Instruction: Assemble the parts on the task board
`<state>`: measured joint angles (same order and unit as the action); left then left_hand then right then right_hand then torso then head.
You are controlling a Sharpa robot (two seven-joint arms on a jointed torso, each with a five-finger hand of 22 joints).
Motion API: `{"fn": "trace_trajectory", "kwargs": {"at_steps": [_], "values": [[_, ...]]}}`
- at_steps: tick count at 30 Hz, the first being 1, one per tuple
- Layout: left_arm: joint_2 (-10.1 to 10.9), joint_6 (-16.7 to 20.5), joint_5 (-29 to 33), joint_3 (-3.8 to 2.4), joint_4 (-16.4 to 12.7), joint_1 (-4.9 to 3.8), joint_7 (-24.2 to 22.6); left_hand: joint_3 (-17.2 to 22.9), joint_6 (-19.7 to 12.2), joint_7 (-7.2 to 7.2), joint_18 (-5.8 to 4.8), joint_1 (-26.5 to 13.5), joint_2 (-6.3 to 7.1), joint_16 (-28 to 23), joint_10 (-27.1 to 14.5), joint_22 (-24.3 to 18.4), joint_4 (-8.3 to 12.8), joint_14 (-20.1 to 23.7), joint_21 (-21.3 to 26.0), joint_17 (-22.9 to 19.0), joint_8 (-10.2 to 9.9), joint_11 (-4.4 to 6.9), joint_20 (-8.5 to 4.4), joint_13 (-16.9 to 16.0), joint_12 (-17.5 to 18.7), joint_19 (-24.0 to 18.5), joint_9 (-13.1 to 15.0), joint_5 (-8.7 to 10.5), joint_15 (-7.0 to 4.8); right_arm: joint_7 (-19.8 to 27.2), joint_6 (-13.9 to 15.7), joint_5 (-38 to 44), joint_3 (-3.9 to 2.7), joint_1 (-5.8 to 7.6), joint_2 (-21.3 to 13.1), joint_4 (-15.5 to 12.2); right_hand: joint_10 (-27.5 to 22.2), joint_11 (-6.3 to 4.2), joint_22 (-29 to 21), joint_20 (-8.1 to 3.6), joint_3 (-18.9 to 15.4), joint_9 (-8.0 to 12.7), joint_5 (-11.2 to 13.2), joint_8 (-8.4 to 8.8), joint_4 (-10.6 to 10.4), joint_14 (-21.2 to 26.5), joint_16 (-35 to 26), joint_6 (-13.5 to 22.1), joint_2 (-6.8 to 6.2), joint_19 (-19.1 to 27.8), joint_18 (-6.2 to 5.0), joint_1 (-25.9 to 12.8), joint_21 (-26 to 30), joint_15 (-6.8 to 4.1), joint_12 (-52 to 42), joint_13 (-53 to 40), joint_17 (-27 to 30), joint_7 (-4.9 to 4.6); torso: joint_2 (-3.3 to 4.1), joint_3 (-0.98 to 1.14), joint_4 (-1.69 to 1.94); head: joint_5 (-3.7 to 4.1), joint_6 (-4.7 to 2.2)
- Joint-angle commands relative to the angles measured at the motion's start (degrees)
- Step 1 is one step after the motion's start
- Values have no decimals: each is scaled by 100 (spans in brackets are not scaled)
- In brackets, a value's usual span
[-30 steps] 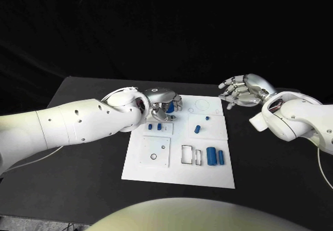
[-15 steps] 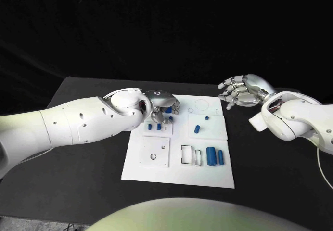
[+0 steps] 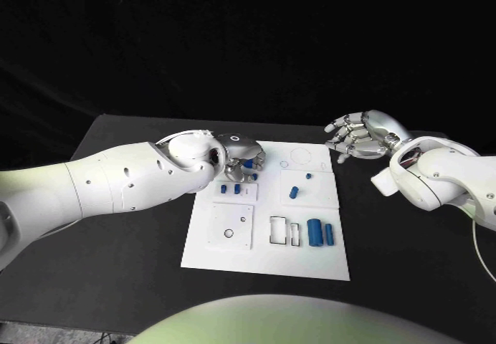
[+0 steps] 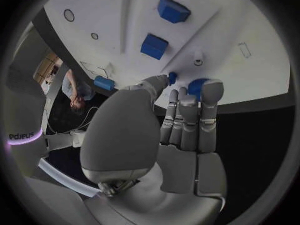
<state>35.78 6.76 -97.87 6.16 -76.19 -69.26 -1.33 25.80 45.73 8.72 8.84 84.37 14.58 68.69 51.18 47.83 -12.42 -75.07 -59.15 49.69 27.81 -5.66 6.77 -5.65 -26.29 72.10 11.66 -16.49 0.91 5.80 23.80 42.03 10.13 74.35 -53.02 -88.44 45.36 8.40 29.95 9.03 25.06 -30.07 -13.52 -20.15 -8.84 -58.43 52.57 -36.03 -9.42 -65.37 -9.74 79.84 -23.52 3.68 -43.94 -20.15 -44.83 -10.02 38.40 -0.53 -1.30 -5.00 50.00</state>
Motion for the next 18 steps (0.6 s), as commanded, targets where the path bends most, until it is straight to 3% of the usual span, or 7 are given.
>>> {"fn": "trace_trajectory", "kwargs": {"at_steps": [1,12,18], "values": [[-28,-41,-40,-5,14,4,38,69,75,-2,-65,26,-49,43,103,63,-8,-55,-59,18,-41,6,-4,43,51,64,-17,-6,6,56,-70,10,0,-4,3,-11,29,9,-5,0,-8,7,-21,-21,13,-41,-19,18,14,-37,-60,-45,30,13,13,5,7,-321,0,1,0,11,0],[-90,-147,37,-5,62,4,-12,187,319,-98,-143,53,-65,318,456,533,-36,-283,-446,295,-138,95,-47,153,214,268,-59,18,-58,54,-77,10,-1,-4,15,-9,33,8,-10,1,-12,9,-20,-27,10,-46,-18,17,19,-44,-59,-56,34,13,9,18,10,-320,-1,2,2,-8,0],[-120,-195,76,-4,90,9,-51,183,325,-107,-152,45,-50,349,485,582,-37,-308,-487,327,-158,105,-56,159,232,290,-66,23,-68,53,-81,10,-1,-4,14,-13,34,7,-11,0,-11,10,-21,-29,10,-48,-18,15,21,-46,-60,-56,35,13,8,21,10,-320,-1,1,0,-2,0]]}}
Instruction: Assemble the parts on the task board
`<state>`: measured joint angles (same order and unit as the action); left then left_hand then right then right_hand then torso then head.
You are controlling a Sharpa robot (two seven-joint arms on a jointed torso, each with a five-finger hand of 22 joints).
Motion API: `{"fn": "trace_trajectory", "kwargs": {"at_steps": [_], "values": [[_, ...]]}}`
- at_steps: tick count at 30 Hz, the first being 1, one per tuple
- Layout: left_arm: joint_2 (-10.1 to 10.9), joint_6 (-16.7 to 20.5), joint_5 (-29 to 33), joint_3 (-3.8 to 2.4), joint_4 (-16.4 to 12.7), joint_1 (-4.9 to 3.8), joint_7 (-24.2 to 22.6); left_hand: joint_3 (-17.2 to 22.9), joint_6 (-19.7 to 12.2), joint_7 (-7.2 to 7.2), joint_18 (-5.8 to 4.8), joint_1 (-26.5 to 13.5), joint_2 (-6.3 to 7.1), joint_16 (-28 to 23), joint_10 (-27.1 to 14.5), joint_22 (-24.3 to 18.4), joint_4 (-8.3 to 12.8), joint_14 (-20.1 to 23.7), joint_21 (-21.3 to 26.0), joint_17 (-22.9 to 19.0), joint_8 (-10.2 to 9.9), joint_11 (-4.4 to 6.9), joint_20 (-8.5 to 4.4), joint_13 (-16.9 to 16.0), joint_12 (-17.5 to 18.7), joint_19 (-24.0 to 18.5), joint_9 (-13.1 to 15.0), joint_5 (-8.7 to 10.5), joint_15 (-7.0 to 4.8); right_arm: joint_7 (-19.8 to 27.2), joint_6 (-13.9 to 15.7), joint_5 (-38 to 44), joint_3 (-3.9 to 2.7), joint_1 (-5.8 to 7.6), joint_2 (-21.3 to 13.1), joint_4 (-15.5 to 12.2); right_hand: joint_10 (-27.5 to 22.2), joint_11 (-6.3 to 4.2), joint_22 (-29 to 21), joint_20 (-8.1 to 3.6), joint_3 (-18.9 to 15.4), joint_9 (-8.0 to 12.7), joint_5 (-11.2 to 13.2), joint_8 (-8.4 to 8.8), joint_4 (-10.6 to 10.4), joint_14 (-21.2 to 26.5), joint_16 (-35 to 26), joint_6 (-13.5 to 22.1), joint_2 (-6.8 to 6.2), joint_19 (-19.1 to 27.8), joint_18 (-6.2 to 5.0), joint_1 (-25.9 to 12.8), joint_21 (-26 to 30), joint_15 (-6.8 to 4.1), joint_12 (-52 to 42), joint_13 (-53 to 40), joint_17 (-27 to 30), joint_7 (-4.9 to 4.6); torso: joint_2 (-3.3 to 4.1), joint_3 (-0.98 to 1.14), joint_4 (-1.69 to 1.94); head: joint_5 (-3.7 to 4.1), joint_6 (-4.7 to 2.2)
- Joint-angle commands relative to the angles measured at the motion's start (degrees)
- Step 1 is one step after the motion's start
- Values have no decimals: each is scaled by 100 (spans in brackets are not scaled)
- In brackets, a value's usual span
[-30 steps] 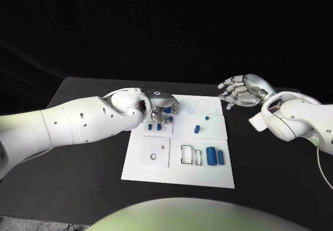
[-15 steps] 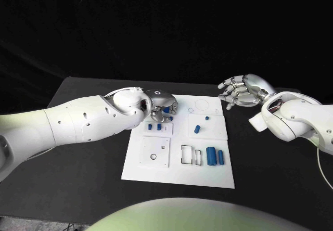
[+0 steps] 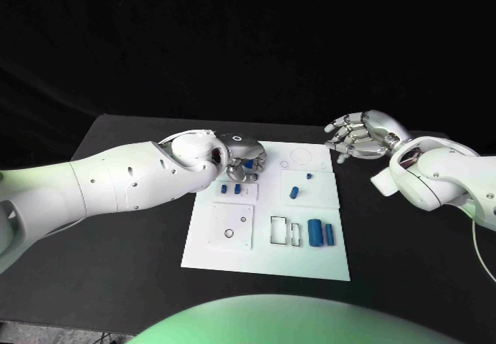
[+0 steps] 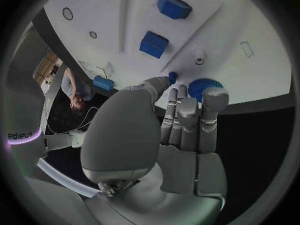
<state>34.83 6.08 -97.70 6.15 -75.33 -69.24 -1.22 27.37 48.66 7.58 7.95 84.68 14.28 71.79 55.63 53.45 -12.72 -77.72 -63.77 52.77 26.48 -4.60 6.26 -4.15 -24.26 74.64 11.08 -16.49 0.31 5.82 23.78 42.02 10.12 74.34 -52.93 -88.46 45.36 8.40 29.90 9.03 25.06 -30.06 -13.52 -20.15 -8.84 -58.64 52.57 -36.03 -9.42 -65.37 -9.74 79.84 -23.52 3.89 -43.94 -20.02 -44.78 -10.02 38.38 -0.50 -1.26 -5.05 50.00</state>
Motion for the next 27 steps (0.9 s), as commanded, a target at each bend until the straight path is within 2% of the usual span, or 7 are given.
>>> {"fn": "trace_trajectory", "kwargs": {"at_steps": [1,12,27], "values": [[-28,-128,63,-3,7,9,-66,25,30,4,-63,13,-14,42,40,23,-5,-47,-28,16,-33,1,-7,12,38,37,-11,24,-10,50,-79,11,1,-3,4,-12,34,7,-6,0,-11,9,-21,-29,10,-27,-18,15,21,-46,-60,-56,35,-8,8,8,6,-320,2,-2,-4,4,0],[-56,-245,84,0,72,15,-28,31,33,-18,-65,15,-5,58,7,47,-1,-55,-51,9,-67,10,-23,27,100,41,-23,26,-28,47,-79,11,1,-3,7,-17,34,7,-6,0,-11,9,-21,-29,10,-27,-18,15,21,-46,-60,-56,35,-8,8,8,6,-320,1,2,1,9,0],[-100,-375,123,3,129,49,-79,81,141,-50,-85,81,-88,138,106,164,57,-96,-148,87,-78,46,-51,9,115,74,-20,31,-58,38,-96,11,1,-3,12,-20,44,4,-10,-1,-12,11,-23,-38,12,-36,-15,8,27,-57,-61,-60,38,-11,1,23,8,-317,2,-3,3,19,0]]}}
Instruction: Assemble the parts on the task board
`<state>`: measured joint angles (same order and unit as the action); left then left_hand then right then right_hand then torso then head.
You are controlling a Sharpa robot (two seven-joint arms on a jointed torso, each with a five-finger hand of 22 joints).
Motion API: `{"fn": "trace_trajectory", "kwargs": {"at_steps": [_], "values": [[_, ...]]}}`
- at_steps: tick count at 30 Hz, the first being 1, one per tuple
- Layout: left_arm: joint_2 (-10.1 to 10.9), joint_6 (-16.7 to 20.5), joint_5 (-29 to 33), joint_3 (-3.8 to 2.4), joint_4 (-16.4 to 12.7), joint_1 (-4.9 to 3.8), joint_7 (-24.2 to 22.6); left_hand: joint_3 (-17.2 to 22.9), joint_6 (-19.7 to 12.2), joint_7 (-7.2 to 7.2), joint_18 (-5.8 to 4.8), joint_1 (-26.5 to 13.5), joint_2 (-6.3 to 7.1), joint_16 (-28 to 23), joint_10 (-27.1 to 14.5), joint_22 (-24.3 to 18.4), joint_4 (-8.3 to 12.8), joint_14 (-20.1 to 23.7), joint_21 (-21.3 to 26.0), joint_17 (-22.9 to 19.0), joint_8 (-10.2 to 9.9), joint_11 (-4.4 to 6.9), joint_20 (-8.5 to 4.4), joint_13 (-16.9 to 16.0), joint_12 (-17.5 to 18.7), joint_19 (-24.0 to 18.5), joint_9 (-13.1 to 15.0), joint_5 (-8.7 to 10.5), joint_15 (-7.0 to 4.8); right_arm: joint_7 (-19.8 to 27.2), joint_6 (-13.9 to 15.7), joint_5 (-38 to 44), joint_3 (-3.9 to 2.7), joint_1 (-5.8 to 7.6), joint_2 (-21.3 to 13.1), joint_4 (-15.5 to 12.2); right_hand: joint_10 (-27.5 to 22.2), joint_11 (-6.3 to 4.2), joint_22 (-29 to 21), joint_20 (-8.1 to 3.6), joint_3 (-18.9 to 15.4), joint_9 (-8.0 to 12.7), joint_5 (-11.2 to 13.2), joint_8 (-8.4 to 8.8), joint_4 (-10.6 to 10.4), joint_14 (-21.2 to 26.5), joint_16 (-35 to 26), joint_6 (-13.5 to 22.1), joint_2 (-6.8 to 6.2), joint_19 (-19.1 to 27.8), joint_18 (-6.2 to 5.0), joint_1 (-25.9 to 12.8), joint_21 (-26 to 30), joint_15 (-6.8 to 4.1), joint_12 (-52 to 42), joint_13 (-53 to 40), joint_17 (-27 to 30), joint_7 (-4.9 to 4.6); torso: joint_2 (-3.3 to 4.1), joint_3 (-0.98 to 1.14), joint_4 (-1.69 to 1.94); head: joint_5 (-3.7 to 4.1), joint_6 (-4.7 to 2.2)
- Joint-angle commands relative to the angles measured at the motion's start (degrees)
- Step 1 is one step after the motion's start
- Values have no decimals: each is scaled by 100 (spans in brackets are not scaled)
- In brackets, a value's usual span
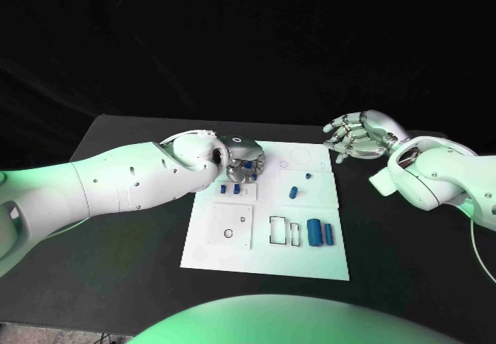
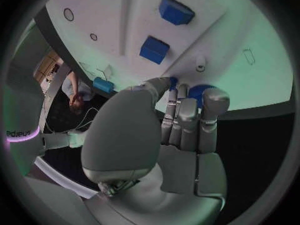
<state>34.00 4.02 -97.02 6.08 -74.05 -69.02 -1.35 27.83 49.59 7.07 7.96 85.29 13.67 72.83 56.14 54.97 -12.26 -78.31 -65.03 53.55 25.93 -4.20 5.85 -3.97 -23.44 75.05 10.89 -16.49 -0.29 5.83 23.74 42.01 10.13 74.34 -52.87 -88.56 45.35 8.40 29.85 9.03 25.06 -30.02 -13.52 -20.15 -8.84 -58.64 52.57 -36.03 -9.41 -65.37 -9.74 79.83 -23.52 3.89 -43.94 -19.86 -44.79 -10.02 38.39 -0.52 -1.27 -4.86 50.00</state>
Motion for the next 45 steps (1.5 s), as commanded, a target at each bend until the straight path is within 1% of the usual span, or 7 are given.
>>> {"fn": "trace_trajectory", "kwargs": {"at_steps": [1,10,14,18,29,37,45], "values": [[-18,-175,60,11,3,28,-68,35,50,1,-90,19,-29,45,57,36,10,-44,-40,31,-24,5,-10,-9,34,43,-1,32,2,35,-96,13,-1,-3,7,-9,44,4,-5,-1,-13,8,-23,-38,12,-36,-15,8,26,-57,-60,-59,38,-11,1,7,9,-317,1,-1,5,-1,0],[-22,-177,85,11,-3,33,-91,45,113,-16,-118,42,-92,123,205,192,60,-95,-168,106,-44,47,-34,-43,-17,105,-2,43,-26,24,-114,13,-1,-3,16,-5,46,4,-6,-1,-13,9,-24,-40,11,-38,-14,7,28,-59,-60,-62,39,-11,0,10,10,-316,2,0,2,-5,0],[-21,-137,90,11,-9,34,-100,104,305,-25,-164,143,-216,229,397,449,197,-188,-372,237,-14,92,-67,-88,-78,211,25,84,-58,22,-118,13,-1,-3,22,-5,46,4,-6,-1,-13,9,-24,-40,11,-38,-14,7,28,-59,-60,-62,39,-11,0,10,10,-316,2,-1,-1,-3,0],[-15,-66,91,11,-13,36,-103,148,352,-15,-183,190,-248,267,464,552,280,-229,-455,287,-35,98,-77,-103,-75,252,28,124,-65,20,-119,13,-1,-3,22,-6,46,4,-6,-1,-13,9,-24,-40,11,-38,-14,7,28,-59,-60,-62,39,-11,0,10,10,-316,2,-1,0,1,0],[-3,41,110,10,-21,37,-93,310,354,21,-196,234,-267,284,504,637,456,-261,-531,277,-160,69,-70,-102,31,269,9,259,-46,21,-117,13,-1,-3,21,-13,49,3,-9,-1,-14,11,-25,-44,5,-42,-13,6,35,-64,-60,-72,42,-12,-2,19,12,-316,-2,-3,6,6,0],[75,217,205,3,-116,48,-116,348,345,46,-194,167,-224,279,497,639,488,-259,-537,248,-219,44,-58,-98,90,257,-1,335,-30,21,-123,13,-1,-3,24,-9,50,3,-12,-1,-15,12,-26,-46,0,-44,-12,5,40,-67,-60,-79,44,-11,-4,26,13,-316,-8,-2,9,-6,0],[368,396,352,-103,-472,49,-116,354,358,74,-203,109,-183,279,520,686,497,-259,-573,236,-244,27,-47,-102,111,273,-1,358,-20,22,-121,13,-1,-3,20,1,50,3,-12,-1,-15,12,-26,-46,0,-44,-12,5,40,-67,-60,-79,44,-11,-4,26,13,-316,-8,0,19,-5,0]]}}
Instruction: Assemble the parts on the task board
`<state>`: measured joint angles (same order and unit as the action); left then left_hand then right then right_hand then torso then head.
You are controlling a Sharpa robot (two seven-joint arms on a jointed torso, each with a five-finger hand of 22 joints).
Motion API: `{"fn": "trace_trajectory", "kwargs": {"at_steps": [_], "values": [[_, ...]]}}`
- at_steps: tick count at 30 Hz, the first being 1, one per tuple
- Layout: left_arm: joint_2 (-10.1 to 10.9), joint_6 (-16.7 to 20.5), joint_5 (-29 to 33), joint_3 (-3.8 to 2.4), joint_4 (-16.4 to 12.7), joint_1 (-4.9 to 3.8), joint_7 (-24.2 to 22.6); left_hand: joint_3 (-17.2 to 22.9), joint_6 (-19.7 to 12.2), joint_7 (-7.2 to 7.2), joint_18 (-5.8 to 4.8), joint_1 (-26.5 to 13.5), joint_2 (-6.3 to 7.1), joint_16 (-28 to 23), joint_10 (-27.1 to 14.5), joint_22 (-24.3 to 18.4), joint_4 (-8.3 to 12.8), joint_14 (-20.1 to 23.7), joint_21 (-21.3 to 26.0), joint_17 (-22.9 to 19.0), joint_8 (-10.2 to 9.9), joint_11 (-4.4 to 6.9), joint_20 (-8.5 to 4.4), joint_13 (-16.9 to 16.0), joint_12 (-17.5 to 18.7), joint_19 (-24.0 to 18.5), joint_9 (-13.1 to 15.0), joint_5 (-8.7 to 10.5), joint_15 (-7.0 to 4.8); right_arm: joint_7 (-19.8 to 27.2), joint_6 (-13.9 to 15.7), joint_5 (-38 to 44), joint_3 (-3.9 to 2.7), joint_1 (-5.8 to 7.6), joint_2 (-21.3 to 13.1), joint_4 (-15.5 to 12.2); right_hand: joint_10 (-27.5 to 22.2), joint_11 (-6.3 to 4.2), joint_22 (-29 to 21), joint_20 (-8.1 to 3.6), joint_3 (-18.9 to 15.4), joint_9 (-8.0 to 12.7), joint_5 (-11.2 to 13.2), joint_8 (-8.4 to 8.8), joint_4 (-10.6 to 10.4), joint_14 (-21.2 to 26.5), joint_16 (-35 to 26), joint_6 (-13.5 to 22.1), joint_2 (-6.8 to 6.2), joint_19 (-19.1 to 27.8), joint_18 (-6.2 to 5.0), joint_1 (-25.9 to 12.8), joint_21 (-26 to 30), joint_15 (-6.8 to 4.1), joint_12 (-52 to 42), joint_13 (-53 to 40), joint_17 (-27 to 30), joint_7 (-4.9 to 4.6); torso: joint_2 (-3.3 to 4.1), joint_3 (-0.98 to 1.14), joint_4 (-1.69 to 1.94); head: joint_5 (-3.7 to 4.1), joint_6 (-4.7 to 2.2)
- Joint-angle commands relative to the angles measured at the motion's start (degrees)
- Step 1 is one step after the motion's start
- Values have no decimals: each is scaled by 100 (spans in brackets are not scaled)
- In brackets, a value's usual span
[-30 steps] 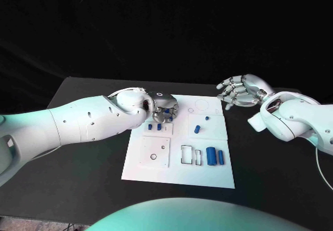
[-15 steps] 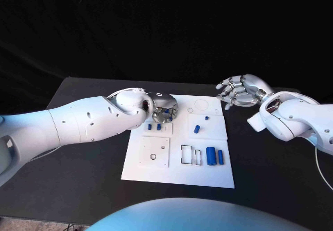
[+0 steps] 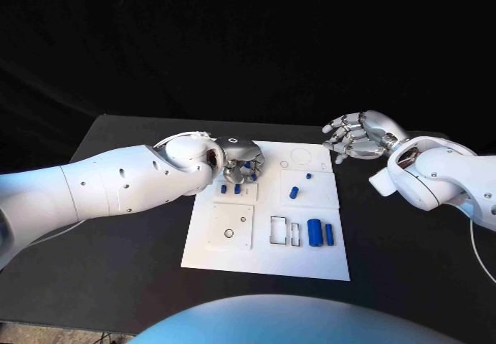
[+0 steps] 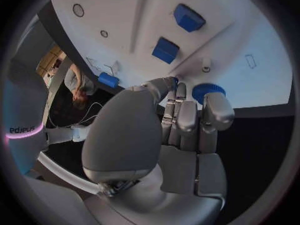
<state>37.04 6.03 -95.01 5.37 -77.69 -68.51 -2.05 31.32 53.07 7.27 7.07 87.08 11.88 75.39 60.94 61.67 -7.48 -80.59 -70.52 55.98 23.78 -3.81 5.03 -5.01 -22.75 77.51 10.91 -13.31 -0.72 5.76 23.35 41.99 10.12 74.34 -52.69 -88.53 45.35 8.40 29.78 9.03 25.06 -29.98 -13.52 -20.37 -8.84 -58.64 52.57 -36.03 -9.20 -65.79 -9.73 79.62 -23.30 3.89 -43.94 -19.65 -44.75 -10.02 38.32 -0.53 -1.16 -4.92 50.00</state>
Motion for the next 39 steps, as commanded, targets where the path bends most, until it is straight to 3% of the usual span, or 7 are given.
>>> {"fn": "trace_trajectory", "kwargs": {"at_steps": [1,5,10,22,39], "values": [[105,211,160,-53,-147,-3,-40,5,12,55,-115,-72,-4,23,42,21,20,-32,-27,-7,-29,-13,35,1,43,29,-2,40,23,29,-81,14,-1,-3,1,-1,50,3,-5,-2,-15,7,-26,-24,0,-45,-12,5,18,-25,-61,-58,22,-11,-4,5,9,-316,-2,0,10,-4,0],[271,227,217,-123,-267,-4,-2,9,29,62,-122,-98,3,32,58,57,17,-39,-53,8,-32,-18,40,-2,48,44,0,44,26,29,-79,14,-1,-3,1,5,50,3,-5,-2,-15,7,-26,-24,0,-45,-12,5,18,-25,-61,-58,22,-11,-4,5,9,-316,-2,-1,9,-19,0],[419,143,276,-154,-314,-7,39,9,35,67,-127,-115,9,37,61,81,13,-44,-70,15,-36,-22,43,-2,55,55,1,47,29,31,-77,14,-1,-3,2,10,50,3,-5,-2,-15,7,-26,-24,0,-45,-12,5,18,-25,-61,-58,22,-11,-4,5,9,-316,2,-2,4,-23,0],[619,-63,362,-163,-213,-3,68,15,59,67,-125,-134,11,35,79,74,13,-44,-67,2,-35,-23,48,-6,59,52,6,53,32,33,-79,14,-1,-4,7,20,50,2,-11,-2,-17,11,-28,-27,-3,-47,-12,8,21,-29,-61,-66,28,-12,-7,18,12,-315,5,-4,1,-38,0],[656,-150,443,-162,-152,0,75,20,77,67,-122,-143,11,34,94,65,14,-43,-62,-5,-34,-24,49,-10,61,46,9,59,34,36,-78,14,-1,-4,16,26,50,2,-11,-2,-17,11,-28,-27,-3,-47,-12,8,21,-29,-61,-66,28,-12,-7,18,12,-315,9,7,-9,-51,0]]}}
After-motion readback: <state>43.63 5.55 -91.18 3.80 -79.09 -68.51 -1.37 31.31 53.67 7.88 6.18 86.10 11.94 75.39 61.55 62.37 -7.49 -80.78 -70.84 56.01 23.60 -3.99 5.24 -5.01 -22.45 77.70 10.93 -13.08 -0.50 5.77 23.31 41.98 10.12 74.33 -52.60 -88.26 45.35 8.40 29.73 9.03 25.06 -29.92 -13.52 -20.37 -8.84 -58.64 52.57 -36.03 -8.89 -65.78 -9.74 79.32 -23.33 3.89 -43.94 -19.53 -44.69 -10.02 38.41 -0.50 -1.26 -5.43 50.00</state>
